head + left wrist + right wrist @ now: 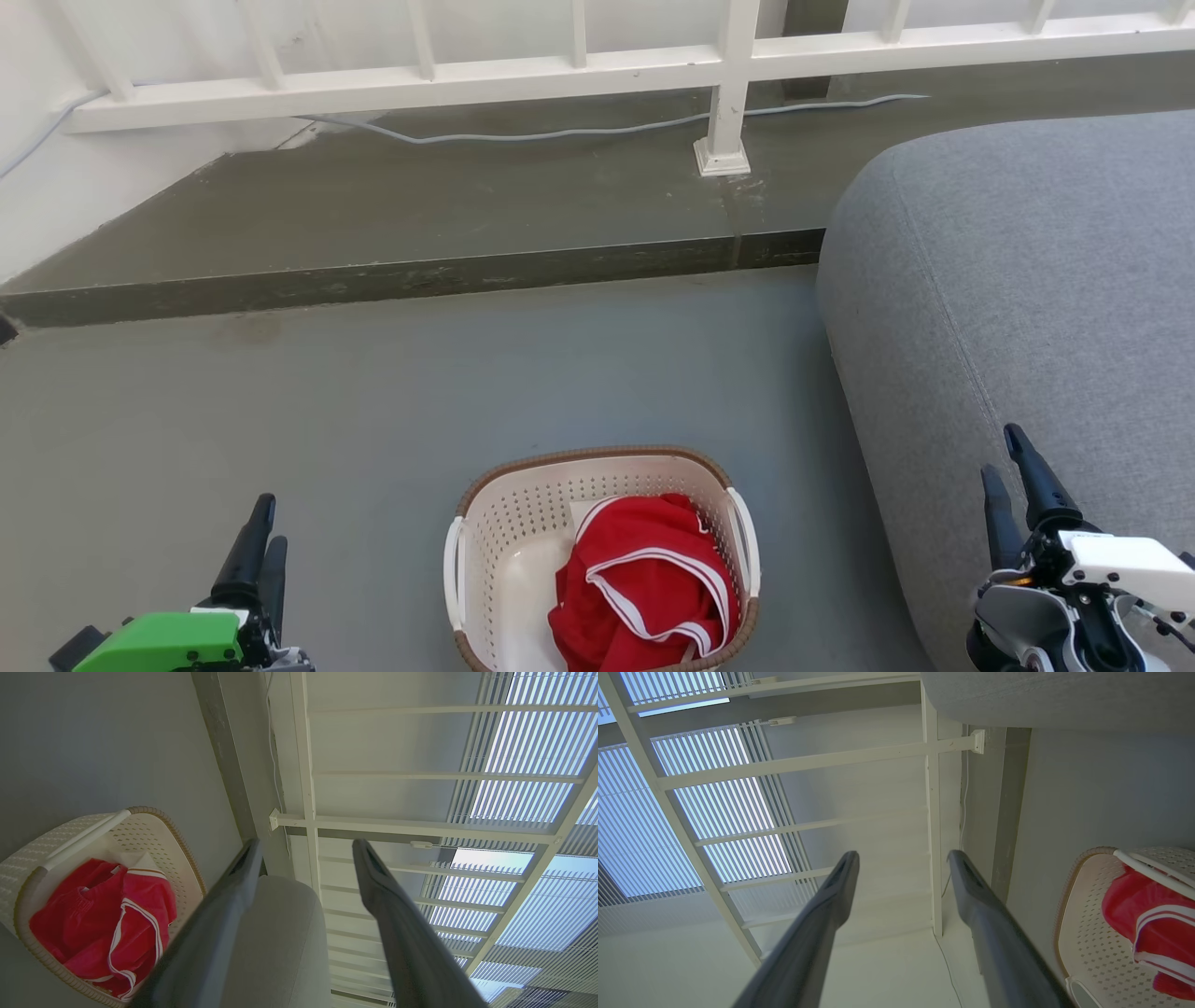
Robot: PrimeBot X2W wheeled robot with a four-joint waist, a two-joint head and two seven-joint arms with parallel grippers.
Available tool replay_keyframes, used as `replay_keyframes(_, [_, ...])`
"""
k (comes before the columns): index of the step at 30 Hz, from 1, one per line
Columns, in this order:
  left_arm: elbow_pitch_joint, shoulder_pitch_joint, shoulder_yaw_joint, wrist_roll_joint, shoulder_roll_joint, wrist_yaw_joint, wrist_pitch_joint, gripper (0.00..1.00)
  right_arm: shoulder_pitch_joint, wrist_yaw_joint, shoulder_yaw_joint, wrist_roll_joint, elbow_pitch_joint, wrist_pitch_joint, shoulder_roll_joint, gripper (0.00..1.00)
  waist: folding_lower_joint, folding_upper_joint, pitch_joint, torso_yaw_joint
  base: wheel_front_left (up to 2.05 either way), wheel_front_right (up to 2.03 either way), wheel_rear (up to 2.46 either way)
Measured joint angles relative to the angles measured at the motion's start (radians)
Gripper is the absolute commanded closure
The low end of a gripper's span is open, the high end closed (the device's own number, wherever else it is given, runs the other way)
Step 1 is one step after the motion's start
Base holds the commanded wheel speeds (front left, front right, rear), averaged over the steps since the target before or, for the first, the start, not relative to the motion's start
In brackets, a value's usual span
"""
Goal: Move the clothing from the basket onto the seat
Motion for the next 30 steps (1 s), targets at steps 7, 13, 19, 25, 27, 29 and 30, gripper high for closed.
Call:
replay_keyframes(7, [-0.023, 0.000, -0.021, 0.029, 0.000, 0.000, -0.024, 0.00, 0.000, 0.000, 0.023, -0.031, -0.009, -0.023, -0.001, 0.00, 0.0000, 0.0000, 0.001, 0.000, 0.00, 0.00, 0.00])
replay_keyframes(13, [-0.038, 0.000, -0.030, 0.088, 0.001, 0.000, -0.048, 0.00, -0.001, 0.000, 0.038, -0.096, -0.021, -0.044, -0.003, 0.00, 0.0000, 0.0000, 0.002, -0.001, 0.00, 0.00, 0.00])
replay_keyframes(19, [-0.058, 0.000, -0.045, 0.160, 0.007, 0.000, -0.066, 0.00, -0.001, 0.000, 0.041, -0.198, -0.047, -0.065, -0.015, 0.00, 0.0000, 0.0000, 0.004, -0.002, 0.00, 0.00, 0.00])
replay_keyframes(25, [-0.084, 0.000, -0.046, 0.255, 0.009, 0.000, -0.085, 0.00, -0.002, 0.000, 0.059, -0.302, -0.073, -0.085, -0.020, 0.00, 0.0000, 0.0000, 0.007, -0.002, 0.00, 0.00, 0.00])
replay_keyframes(27, [-0.098, -0.001, -0.047, 0.309, 0.010, 0.000, -0.096, 0.00, -0.002, 0.000, 0.066, -0.351, -0.085, -0.096, -0.020, 0.00, 0.0000, 0.0000, 0.009, -0.002, 0.00, 0.00, 0.00])
replay_keyframes(29, [-0.109, -0.001, -0.050, 0.351, 0.010, 0.002, -0.105, 0.00, -0.002, 0.000, 0.072, -0.383, -0.093, -0.101, -0.020, 0.00, 0.0000, 0.0000, 0.010, -0.002, 0.00, 0.00, 0.00])
replay_keyframes(30, [-0.116, -0.001, -0.052, 0.365, 0.010, 0.003, -0.108, 0.00, -0.002, 0.000, 0.077, -0.402, -0.098, -0.103, -0.020, 0.00, 0.0000, 0.0000, 0.011, -0.001, 0.00, 0.00, 0.00])
